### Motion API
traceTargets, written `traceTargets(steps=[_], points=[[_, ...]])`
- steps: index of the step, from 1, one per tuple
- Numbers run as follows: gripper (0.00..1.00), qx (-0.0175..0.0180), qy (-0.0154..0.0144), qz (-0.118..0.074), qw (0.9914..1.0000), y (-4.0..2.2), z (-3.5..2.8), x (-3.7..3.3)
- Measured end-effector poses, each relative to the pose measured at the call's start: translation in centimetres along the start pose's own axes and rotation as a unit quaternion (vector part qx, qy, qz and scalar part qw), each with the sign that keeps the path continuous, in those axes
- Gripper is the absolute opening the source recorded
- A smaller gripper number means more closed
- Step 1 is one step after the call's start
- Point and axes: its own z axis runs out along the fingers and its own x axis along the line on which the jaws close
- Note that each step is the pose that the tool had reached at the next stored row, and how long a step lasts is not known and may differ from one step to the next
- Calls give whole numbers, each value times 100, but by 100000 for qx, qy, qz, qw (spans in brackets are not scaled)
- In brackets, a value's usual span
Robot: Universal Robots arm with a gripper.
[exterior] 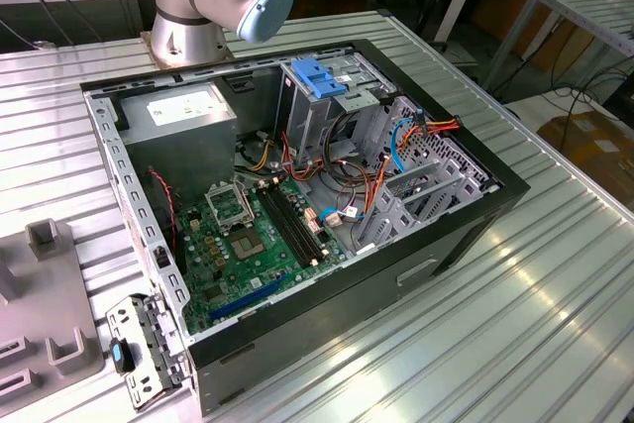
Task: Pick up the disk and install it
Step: 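Pick up the disk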
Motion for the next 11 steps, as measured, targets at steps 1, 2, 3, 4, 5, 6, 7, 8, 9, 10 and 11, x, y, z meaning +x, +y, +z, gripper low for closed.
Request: traceTargets(steps=[1,2,3,4,5,6,7,8,9,10,11], points=[[37,9,-3,-1,100000,0,1,0],[37,11,-5,0,100000,0,0,0],[37,9,-4,0,100000,0,-1,0],[37,7,-3,-1,100000,0,-1,0],[37,8,-4,-1,100000,0,-2,0],[37,7,-4,0,100000,-1,-2,0],[37,5,-1,3,100000,-3,-2,-1],[37,4,-2,-1,100000,-9,-2,0],[37,5,-4,0,100000,-16,-2,-1],[37,7,-6,-3,100000,-30,-1,-1],[37,7,-6,0,100000,-38,-1,-2]])
